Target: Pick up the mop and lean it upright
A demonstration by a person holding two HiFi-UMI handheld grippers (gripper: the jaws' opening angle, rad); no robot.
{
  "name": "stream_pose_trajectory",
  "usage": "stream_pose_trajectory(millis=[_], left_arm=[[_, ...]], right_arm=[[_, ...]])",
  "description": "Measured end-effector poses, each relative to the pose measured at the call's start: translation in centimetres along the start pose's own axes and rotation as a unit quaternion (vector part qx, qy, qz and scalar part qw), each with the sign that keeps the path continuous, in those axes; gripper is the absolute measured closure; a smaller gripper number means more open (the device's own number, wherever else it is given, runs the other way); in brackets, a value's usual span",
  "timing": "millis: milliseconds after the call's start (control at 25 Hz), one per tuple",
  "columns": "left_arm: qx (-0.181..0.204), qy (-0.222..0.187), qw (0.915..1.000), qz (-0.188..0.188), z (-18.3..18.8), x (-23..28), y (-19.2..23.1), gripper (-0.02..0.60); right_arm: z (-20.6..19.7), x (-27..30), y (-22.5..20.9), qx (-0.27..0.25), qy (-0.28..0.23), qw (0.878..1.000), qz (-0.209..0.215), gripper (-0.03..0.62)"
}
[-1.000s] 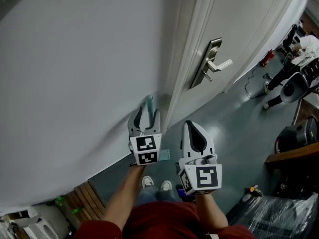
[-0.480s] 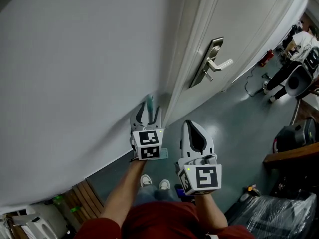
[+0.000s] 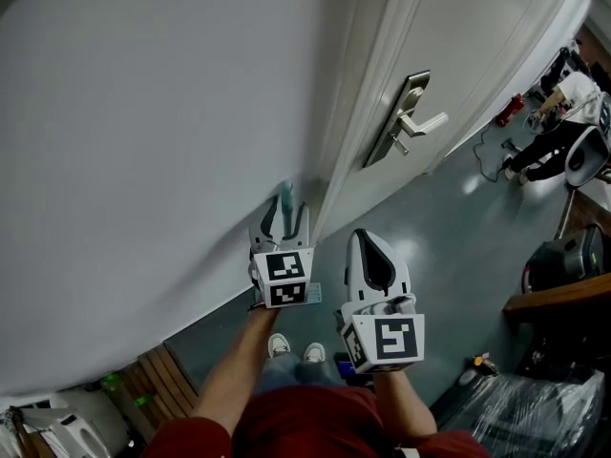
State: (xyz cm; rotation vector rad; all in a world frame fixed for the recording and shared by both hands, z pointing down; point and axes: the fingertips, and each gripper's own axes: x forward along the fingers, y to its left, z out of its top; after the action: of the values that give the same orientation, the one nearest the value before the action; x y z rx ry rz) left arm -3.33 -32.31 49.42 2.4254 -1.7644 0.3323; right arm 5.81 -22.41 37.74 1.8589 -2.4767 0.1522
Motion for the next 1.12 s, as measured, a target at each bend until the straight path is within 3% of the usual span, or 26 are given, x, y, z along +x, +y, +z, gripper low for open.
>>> stream_pose_trajectory(millis=[440,720,1120], left_arm=[[0.002,-0.003,1.0000,0.004,0.01,0.40,0.17,0.400],[-0.002,-0.016,0.9998,0.015,0.46,0.12,0.52,0.463],[-0.023,-0.009,0.9996,0.014,0.68,0.03,0.28,0.466]], right_arm=[[-0.30,0.38,-0.14,0.002,0.004,1.000,0.002,0.577],[-0.50,0.16,-0.16,0.003,0.004,1.000,0.002,0.577],[-0.38,-0.11,-0.23,0.003,0.003,1.000,0.003,0.577]])
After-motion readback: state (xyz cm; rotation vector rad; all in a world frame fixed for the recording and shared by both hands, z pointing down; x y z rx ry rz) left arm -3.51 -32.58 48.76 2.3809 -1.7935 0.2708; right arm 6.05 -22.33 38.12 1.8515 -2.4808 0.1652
